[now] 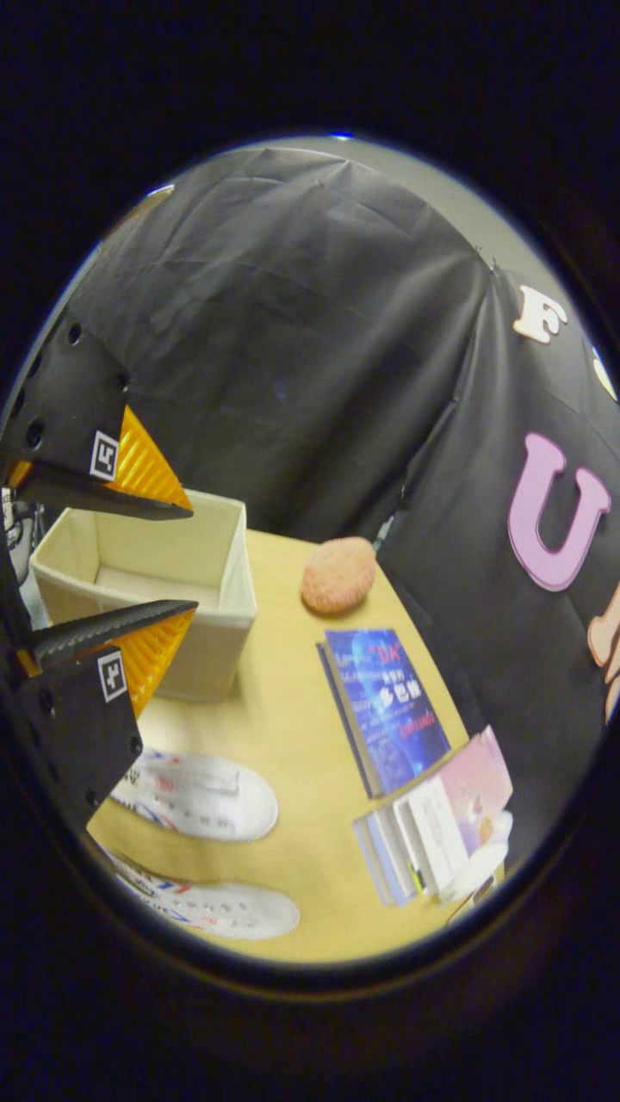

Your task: Open the storage box then place both shoes into the box .Put the left shoe in first, then the right shoe, with the right side of both shoes facing outward in a uniform manner.

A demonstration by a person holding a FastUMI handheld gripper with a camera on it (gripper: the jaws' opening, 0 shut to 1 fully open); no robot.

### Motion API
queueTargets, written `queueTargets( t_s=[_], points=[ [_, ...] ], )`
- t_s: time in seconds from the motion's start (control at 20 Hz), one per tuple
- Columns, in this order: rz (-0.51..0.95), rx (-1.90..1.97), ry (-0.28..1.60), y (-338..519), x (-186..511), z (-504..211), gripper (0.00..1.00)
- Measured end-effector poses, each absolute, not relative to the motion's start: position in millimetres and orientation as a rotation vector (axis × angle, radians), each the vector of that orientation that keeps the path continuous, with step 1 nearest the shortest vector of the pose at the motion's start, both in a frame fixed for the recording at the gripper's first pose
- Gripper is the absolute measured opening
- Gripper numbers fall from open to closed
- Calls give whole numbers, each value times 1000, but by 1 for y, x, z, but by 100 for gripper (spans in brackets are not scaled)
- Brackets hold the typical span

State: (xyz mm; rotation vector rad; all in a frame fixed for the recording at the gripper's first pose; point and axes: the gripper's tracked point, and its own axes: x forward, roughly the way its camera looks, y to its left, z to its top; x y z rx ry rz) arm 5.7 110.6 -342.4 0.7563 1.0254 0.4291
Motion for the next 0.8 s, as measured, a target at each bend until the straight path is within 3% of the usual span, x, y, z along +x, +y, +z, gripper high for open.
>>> queueTargets(
  t_s=[0.35, 0.8],
  points=[
    [158, 622, 1178, 28, -40, -433, 57],
    [0, 530, 1284, -18, -70, -501, 56]
  ],
)
